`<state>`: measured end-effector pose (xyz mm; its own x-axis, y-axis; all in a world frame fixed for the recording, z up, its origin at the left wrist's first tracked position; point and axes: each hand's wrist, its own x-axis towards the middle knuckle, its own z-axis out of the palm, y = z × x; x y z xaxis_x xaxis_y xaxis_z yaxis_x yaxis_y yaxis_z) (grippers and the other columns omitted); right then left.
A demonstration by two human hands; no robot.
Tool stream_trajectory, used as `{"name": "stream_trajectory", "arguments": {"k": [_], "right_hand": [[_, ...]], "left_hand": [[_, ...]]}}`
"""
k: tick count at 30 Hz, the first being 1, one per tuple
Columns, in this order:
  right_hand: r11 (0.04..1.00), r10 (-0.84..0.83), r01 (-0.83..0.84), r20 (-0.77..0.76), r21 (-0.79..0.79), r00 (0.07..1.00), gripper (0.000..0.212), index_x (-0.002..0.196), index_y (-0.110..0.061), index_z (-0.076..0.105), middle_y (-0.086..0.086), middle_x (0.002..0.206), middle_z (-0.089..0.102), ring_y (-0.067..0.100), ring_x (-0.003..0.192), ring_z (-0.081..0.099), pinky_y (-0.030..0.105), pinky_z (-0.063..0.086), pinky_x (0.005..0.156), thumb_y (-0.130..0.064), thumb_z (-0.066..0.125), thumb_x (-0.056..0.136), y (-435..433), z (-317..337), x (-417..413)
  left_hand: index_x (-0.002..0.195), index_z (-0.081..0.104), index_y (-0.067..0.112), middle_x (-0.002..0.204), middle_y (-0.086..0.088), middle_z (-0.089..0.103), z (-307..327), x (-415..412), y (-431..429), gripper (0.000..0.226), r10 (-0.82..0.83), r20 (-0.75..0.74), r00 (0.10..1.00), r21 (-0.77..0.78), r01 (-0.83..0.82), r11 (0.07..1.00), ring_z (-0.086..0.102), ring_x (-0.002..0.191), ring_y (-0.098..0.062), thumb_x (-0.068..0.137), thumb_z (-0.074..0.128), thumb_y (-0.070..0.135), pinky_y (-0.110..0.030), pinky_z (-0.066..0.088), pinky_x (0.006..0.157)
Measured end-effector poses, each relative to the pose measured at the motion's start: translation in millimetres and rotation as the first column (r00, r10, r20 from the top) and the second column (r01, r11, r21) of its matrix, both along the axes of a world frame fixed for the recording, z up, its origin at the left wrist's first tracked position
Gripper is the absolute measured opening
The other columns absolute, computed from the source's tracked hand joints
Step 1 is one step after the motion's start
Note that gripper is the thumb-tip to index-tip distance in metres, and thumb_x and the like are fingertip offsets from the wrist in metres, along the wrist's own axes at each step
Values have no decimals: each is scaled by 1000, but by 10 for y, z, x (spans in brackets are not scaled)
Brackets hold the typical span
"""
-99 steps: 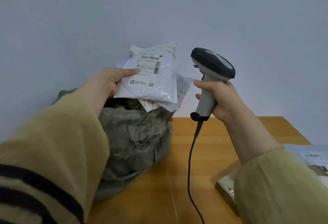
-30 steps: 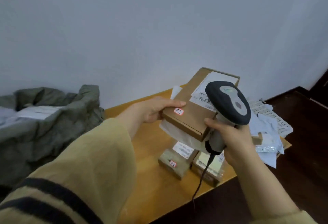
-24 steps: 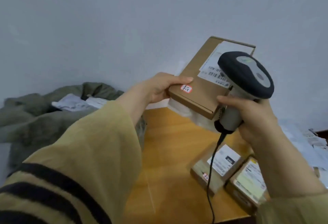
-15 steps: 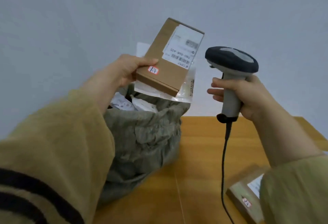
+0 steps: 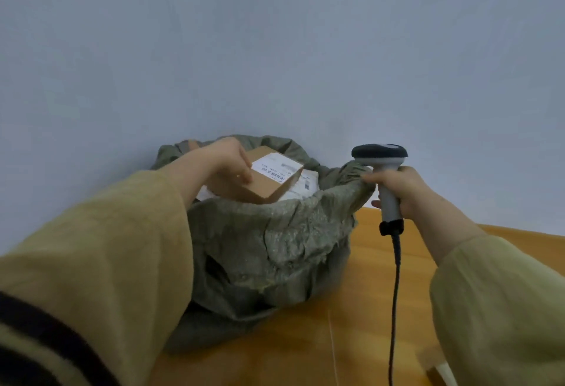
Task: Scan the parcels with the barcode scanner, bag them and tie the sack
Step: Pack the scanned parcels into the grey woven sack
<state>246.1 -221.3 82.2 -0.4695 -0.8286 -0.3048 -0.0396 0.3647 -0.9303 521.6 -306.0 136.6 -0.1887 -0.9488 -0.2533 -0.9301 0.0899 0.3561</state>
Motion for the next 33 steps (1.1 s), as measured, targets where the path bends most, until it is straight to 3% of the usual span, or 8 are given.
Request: {"name": "stream_trajectory", "arguments": {"k": [4,7,13,17,22,25,30,33], "right_hand": [[999,-31,30,23,17,999,38,100,-3,53,15,104,59,34,99,59,50,52,90,-20,78,77,-358,-233,-90],[997,-38,38,-6,61,999,39,95,-3,53,18,111,62,36,104,60,51,50,93,-22,80,74,-609,-377,-197],[964,-9,-57,249,259,968,36,113,-1,54,20,104,63,38,90,61,52,51,70,-6,68,81,-790,-457,-286],[944,62,-194,431,268,900,21,90,1,57,14,79,63,30,75,55,45,41,60,-19,62,89,-863,-273,-300],[999,37,-27,469,-29,882,36,118,-3,56,16,110,62,32,85,62,38,51,55,-2,60,83,-1176,235,-336],[930,168,1,428,-367,888,26,91,-12,65,9,103,68,27,92,68,37,58,60,8,63,75,-1295,731,-168],[478,802,-475,148,-739,578,30,83,-13,61,5,89,63,22,87,65,39,56,77,14,48,77,-889,1538,305],[515,796,-649,34,-560,604,27,82,-12,61,5,85,63,22,83,65,32,57,67,9,57,65,-905,1602,235]], "left_hand": [[108,65,24,119,-2,59,6,280,-100,24,398,-128,908,-220,-417,882,47,118,-30,89,52,31,-49,17,108],[123,55,13,131,-14,50,-118,630,-165,40,605,-99,790,-182,-612,769,45,122,-38,88,47,30,-48,29,108],[129,48,5,127,-13,54,-287,699,25,62,702,-377,605,206,-684,700,55,111,-31,81,70,38,-36,48,88],[127,47,3,124,-16,56,-220,715,44,56,728,-365,581,282,-676,681,58,108,-35,80,71,22,-45,51,88],[118,51,5,93,-15,57,80,747,14,31,705,-509,495,316,-654,687,58,80,-30,90,59,16,-39,50,67],[116,54,4,95,-16,62,318,779,67,35,710,-531,463,413,-590,693,59,78,-29,91,60,29,-40,50,67],[98,68,10,92,-17,71,464,896,179,47,668,-563,487,471,-474,744,66,85,-30,80,65,53,-37,54,70],[109,57,0,92,-20,63,412,1027,253,40,670,-436,601,364,-562,742,62,79,-33,84,68,30,-41,53,71]]}}
